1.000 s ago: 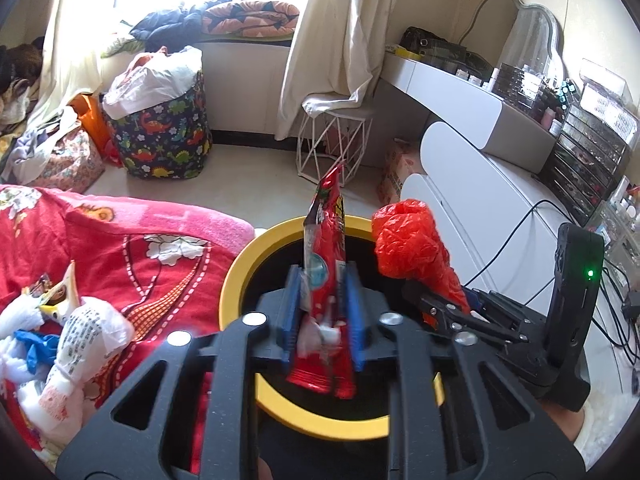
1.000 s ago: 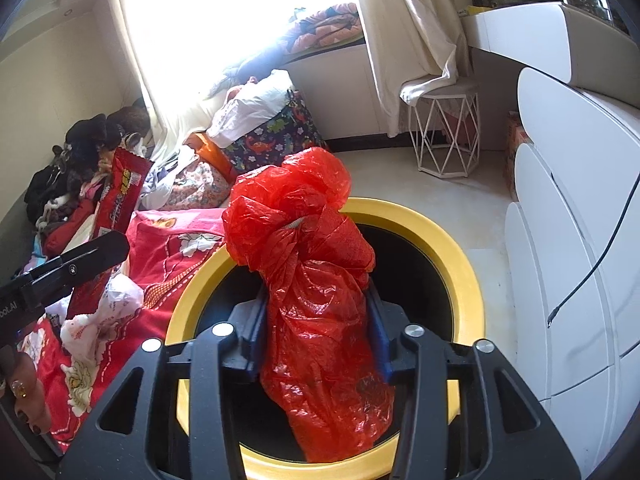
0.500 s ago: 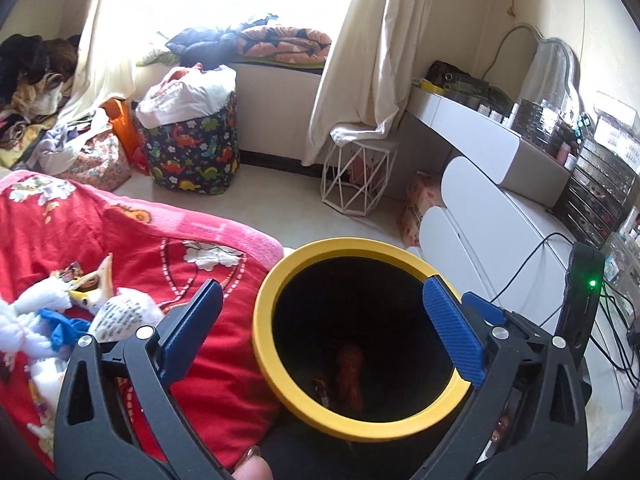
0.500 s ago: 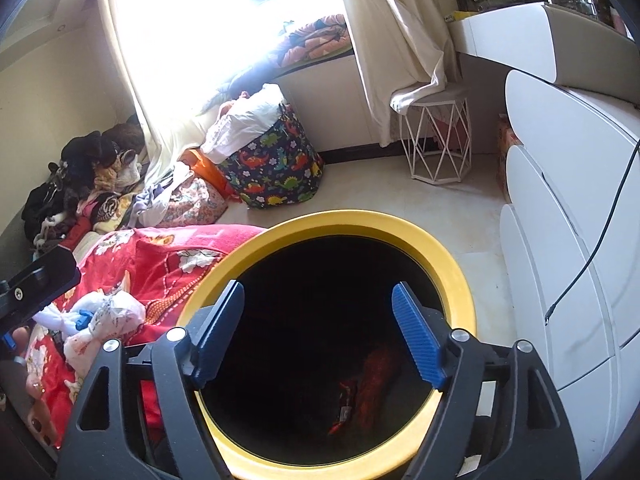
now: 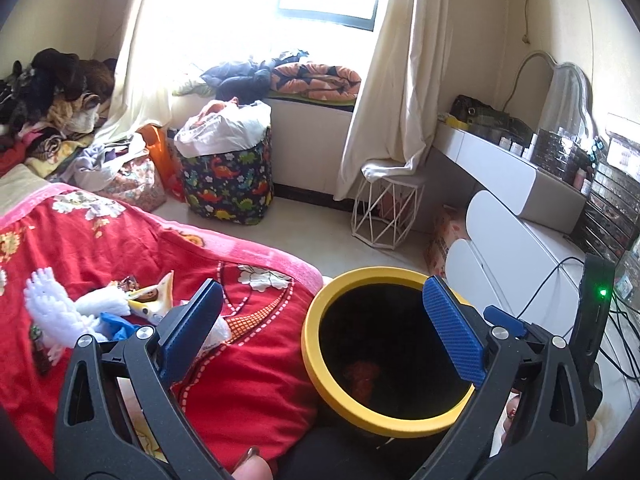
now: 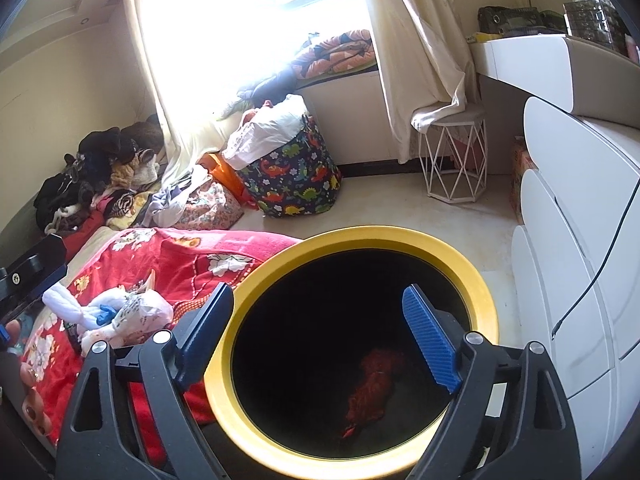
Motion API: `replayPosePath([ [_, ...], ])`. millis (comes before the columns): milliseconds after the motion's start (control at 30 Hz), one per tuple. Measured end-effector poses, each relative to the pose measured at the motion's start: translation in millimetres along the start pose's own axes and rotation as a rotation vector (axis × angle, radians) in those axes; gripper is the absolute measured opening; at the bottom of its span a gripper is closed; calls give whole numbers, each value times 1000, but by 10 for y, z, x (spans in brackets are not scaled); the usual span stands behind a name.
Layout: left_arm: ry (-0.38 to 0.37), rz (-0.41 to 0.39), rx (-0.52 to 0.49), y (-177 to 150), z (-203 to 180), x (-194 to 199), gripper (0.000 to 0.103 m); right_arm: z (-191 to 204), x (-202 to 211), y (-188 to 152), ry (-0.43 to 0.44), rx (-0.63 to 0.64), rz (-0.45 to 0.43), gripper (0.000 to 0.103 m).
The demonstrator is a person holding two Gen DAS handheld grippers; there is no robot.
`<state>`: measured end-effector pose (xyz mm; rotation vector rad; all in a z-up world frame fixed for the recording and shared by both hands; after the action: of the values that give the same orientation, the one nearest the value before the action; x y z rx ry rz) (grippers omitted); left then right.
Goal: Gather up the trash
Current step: 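Move both tools back over the bed toward the white toy and bags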
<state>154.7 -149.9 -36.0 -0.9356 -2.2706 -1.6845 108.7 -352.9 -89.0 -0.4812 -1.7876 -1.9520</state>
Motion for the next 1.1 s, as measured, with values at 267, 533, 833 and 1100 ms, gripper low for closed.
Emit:
replayPosePath([
  [267,22,-37,23,81,145,132,92,155,50,42,16,31,-11,88],
  [533,64,-72,43,145,335,240,92,366,88,87,38,76,-21,89],
  [833,94,-107,64,218,552,380,92,635,156,131,71,124,-36,92],
  [1100,122,-126,85,258,716,457,92,904,172,150,106,176,-40,93],
])
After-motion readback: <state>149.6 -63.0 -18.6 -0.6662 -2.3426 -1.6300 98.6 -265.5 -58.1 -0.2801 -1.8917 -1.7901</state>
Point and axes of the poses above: each gripper's, at about its wrist camera, not at the fingertips, and x roughly against the way its jaws point, z to its left, y to its top, the point moved 6 cm from there along -x, roughly the way its jaws point, and after that the axes turned 13 degrees about x, right-handed, at the moved point
